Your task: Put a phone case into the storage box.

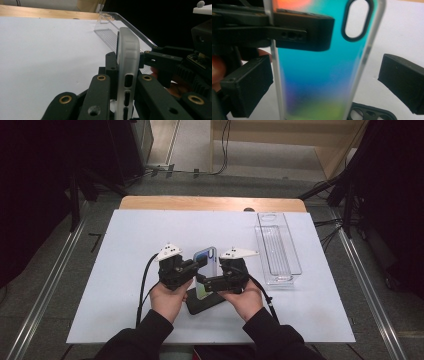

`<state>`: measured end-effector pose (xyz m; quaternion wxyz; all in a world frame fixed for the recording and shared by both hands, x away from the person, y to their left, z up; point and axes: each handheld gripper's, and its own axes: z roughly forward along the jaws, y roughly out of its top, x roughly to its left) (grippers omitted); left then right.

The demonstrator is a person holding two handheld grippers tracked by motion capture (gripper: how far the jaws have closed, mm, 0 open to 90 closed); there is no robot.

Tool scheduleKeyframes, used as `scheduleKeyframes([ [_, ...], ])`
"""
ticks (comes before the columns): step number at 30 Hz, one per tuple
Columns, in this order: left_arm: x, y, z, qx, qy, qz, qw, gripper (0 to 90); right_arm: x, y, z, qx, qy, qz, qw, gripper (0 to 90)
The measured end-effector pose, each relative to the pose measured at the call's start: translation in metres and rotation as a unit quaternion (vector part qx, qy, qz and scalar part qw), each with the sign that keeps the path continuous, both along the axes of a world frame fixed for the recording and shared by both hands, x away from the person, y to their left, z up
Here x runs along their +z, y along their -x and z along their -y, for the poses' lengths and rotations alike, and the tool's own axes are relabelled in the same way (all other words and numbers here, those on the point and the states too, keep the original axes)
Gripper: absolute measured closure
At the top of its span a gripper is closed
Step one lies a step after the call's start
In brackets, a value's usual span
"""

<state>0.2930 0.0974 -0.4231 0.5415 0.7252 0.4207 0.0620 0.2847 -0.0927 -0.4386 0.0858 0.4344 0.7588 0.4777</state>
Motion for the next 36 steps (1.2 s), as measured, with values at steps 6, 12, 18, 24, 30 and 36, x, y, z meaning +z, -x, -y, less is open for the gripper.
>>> scheduleKeyframes([
  [6, -0.001, 0.001, 0.002, -0.001, 0.001, -0.002, 1.0000, 85.9, 0.000, 0.000, -0.003, 0.006, -0.012, 0.000, 0.9999, 11.7],
  [12, 0.000, 0.002, 0.002, -0.006, 0.000, -0.001, 1.0000, 85.9, 0.002, 0.002, -0.001, 0.007, -0.005, 0.012, 0.9999, 14.5],
  [18, 0.003, 0.000, 0.001, -0.017, 0.003, -0.011, 0.9998, 67.4, 0.000, 0.000, 0.001, 0.003, 0.006, 0.007, 0.9999, 14.7],
  [24, 0.010, -0.001, -0.005, -0.028, 0.011, -0.020, 0.9993, 51.5, -0.003, -0.002, 0.006, -0.002, 0.011, 0.009, 0.9999, 14.7],
  [30, 0.011, -0.006, -0.013, -0.050, 0.021, -0.048, 0.9974, 41.6, -0.005, -0.005, 0.013, -0.009, 0.017, 0.009, 0.9998, 14.7],
  [36, 0.013, -0.005, -0.021, -0.066, 0.016, -0.059, 0.9960, 39.1, -0.007, -0.010, 0.018, -0.018, 0.026, 0.009, 0.9995, 14.7],
])
